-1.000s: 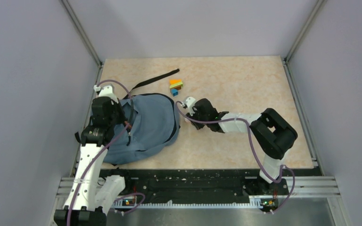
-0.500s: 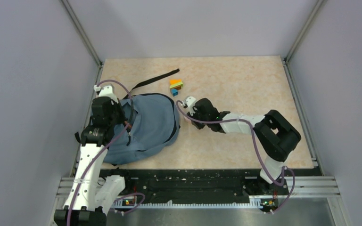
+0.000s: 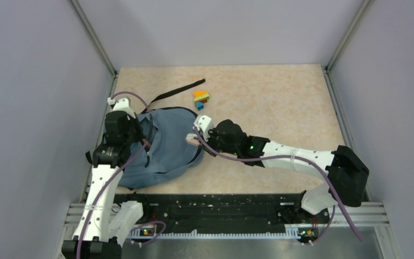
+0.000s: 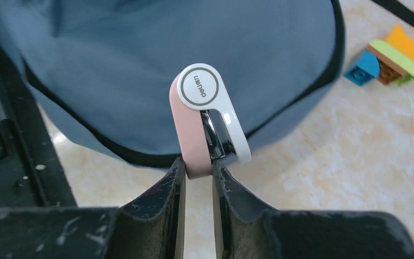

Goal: Pack the student bag
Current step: Pick up the stationery from the center of the board, then place the stationery in the student bag.

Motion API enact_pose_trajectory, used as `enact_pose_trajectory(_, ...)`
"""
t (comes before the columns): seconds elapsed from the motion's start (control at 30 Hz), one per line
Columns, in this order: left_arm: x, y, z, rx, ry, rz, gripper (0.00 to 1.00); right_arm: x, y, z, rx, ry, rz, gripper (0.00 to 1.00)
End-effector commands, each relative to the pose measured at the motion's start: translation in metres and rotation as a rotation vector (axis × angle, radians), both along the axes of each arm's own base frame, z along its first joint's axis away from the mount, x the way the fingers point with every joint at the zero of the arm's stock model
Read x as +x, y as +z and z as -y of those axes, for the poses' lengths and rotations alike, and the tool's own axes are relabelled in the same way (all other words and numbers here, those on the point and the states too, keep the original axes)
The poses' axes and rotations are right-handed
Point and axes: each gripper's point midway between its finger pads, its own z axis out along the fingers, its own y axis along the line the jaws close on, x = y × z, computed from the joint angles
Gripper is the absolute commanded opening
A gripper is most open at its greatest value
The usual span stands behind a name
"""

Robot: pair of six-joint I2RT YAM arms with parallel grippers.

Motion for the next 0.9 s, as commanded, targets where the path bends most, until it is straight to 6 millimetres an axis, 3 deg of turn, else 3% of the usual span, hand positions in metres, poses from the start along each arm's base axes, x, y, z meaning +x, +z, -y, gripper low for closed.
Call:
enact_pose_trajectory(0.0,0.01,0.036,0.009,-0.03,-0.039,0.139,0.0,-0.018,0.06,-0.051,0.16,0.129,0.055,0.0)
enact_pose_trajectory(0.2,0.01,0.036,0.01,-0.031,-0.044,0.143,0.0,-0.018,0.069,-0.107,0.178,0.224,0.079,0.0)
enact_pose_trajectory(0.37,0.011,0.034,0.012,-0.038,-0.053,0.135,0.0,-0.007,0.051,-0.149,0.141,0.276,0.062,0.0)
enact_pose_trajectory(0.87,0.012,0.033,0.018,-0.058,-0.075,0.128,0.0,-0.002,0.04,-0.217,0.201,0.387,0.025,0.0)
